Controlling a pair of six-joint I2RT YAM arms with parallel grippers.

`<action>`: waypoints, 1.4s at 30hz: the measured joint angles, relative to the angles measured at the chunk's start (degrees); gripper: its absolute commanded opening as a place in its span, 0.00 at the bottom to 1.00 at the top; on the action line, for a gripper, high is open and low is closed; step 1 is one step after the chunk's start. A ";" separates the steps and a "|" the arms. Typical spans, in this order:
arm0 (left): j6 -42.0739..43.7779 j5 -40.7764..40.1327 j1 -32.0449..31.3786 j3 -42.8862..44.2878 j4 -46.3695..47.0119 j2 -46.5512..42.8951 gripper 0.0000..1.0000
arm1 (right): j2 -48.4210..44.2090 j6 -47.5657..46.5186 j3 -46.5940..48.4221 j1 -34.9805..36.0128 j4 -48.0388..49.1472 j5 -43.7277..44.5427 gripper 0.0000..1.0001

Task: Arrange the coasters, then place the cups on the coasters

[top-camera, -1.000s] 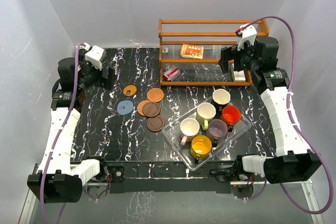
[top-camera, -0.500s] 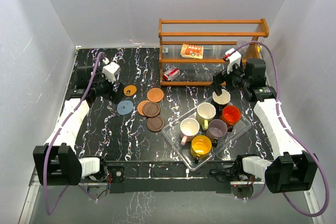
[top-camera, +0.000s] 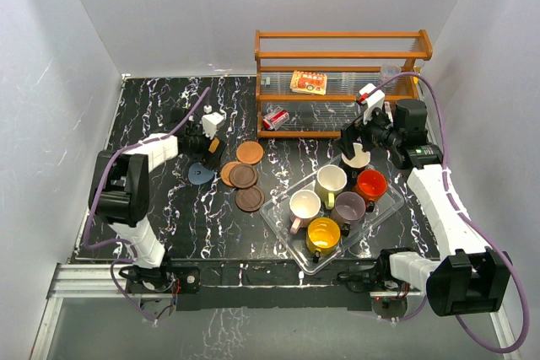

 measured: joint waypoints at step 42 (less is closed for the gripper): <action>-9.92 -12.31 8.63 10.12 8.39 11.28 0.97 | 4.17 -1.60 0.00 0.00 -0.39 1.18 0.98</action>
